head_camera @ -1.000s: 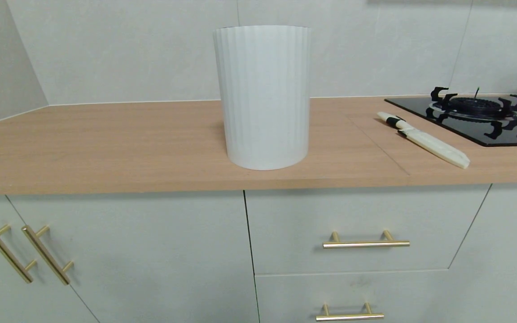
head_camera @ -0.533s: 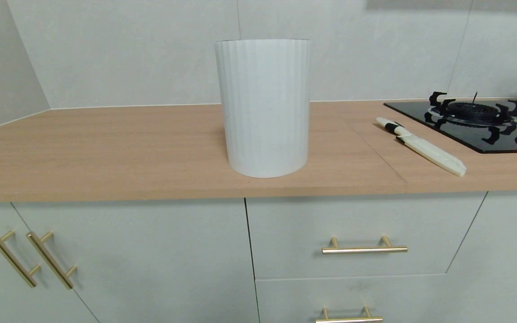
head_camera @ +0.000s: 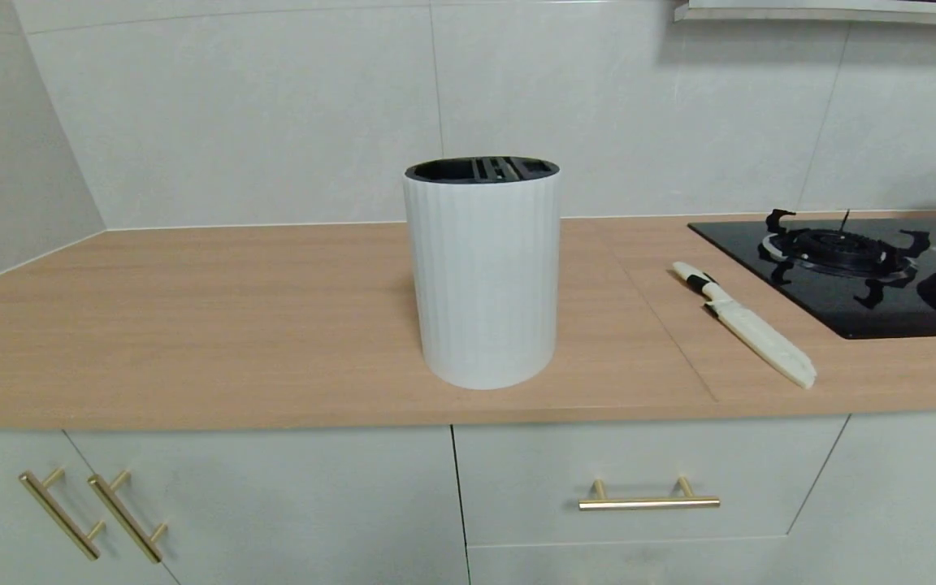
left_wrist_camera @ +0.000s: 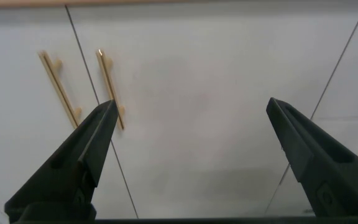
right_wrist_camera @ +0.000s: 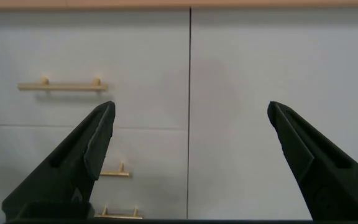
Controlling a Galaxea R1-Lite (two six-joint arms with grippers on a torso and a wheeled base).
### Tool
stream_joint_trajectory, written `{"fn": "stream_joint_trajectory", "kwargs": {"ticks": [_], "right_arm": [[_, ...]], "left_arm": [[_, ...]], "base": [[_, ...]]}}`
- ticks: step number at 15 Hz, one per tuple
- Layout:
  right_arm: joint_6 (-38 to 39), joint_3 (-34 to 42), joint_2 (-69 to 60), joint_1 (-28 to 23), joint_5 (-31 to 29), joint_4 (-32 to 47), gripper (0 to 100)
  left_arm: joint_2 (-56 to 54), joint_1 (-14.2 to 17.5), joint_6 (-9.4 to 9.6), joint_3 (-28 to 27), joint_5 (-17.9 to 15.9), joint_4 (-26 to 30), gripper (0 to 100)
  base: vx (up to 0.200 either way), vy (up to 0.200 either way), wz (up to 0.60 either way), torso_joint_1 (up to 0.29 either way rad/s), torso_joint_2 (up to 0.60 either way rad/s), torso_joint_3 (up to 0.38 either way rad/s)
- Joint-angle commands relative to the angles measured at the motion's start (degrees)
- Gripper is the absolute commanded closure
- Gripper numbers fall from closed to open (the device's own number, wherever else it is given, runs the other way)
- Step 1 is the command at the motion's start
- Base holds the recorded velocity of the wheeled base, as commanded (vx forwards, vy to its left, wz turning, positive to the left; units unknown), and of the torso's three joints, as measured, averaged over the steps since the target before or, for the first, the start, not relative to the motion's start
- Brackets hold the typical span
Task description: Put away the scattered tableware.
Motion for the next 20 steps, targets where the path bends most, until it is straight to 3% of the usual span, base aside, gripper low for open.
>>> {"fn": "stream_joint_trajectory", "kwargs": {"ticks": [1, 20], "right_arm": [[0.01, 0.00, 0.07, 0.04, 0.04, -0.02, 0], [0.01, 0.00, 0.07, 0.04, 0.04, -0.02, 0]], "left_arm": [[0.00, 0.00, 0.02, 0.00, 0.01, -0.01, 0], [0.00, 0.00, 0.02, 0.00, 0.01, -0.01, 0]], "base": [[0.000, 0.000, 0.00, 0.168, -0.47, -0.305], [0.000, 0.000, 0.00, 0.223, -0.52, -0.291]]}}
